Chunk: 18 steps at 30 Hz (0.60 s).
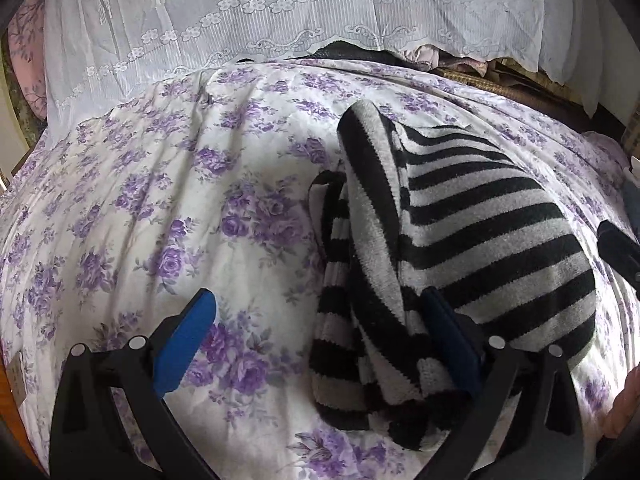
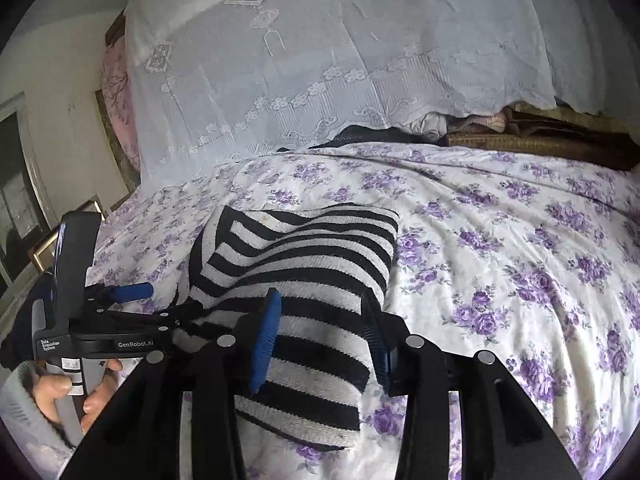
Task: Fold small clothes
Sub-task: 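Grasp the folded sweater bundle with the right tool and lift it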
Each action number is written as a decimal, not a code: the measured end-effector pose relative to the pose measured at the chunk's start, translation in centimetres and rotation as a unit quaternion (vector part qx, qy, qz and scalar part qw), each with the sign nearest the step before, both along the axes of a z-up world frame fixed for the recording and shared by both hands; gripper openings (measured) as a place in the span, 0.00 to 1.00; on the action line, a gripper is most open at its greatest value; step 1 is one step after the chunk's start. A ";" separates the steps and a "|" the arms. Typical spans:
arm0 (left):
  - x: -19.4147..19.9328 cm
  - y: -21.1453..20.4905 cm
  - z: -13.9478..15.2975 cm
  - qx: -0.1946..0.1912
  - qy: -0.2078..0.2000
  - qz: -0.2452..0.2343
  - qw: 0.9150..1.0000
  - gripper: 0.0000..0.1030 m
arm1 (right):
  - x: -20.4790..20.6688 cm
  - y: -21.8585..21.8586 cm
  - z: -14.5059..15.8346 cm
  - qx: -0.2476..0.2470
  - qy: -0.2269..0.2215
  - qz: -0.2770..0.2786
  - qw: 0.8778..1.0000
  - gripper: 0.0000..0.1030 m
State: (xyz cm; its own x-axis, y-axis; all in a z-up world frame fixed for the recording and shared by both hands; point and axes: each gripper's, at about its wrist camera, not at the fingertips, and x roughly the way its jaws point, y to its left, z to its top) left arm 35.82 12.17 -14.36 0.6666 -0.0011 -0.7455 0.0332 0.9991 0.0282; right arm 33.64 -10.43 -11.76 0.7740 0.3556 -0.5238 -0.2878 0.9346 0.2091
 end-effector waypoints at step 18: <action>5.7 0.2 -1.2 -0.179 0.087 -0.131 0.971 0.96 | 8.7 -2.9 -5.3 0.233 0.182 0.063 0.953 0.86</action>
